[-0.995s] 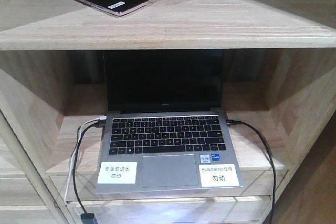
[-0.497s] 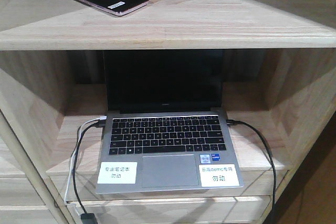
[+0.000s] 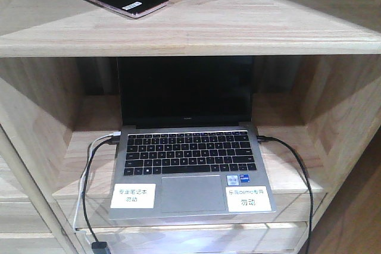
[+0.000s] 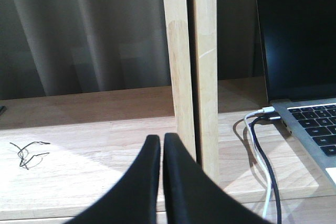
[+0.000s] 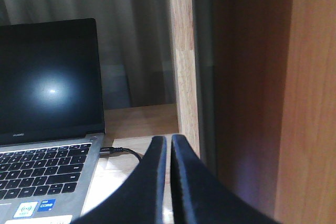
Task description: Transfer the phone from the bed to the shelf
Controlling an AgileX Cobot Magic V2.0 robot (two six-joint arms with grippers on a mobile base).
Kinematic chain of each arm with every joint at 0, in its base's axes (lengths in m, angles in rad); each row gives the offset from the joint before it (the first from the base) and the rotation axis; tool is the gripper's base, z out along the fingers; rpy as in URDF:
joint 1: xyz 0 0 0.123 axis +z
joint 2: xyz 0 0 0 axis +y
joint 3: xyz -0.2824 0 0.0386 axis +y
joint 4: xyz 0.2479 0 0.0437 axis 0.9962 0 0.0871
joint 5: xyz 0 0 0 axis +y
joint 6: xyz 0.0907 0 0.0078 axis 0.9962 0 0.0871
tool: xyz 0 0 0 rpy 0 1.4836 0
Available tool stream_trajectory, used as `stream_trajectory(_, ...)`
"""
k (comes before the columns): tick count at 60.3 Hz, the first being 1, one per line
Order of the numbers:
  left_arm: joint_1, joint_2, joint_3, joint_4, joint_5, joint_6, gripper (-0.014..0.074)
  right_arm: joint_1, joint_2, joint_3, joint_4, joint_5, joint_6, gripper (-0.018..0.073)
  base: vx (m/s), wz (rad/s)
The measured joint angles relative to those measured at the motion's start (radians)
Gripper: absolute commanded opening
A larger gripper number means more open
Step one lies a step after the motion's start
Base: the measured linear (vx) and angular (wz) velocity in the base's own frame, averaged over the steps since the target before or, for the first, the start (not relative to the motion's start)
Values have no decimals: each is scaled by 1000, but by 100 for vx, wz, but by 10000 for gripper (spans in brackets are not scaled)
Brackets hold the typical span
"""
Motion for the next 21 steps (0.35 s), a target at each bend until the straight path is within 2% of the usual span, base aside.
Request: stream_trajectory(21,0,0,0,0,0,0,1,0,0,0,0,0,0,-1,0,0)
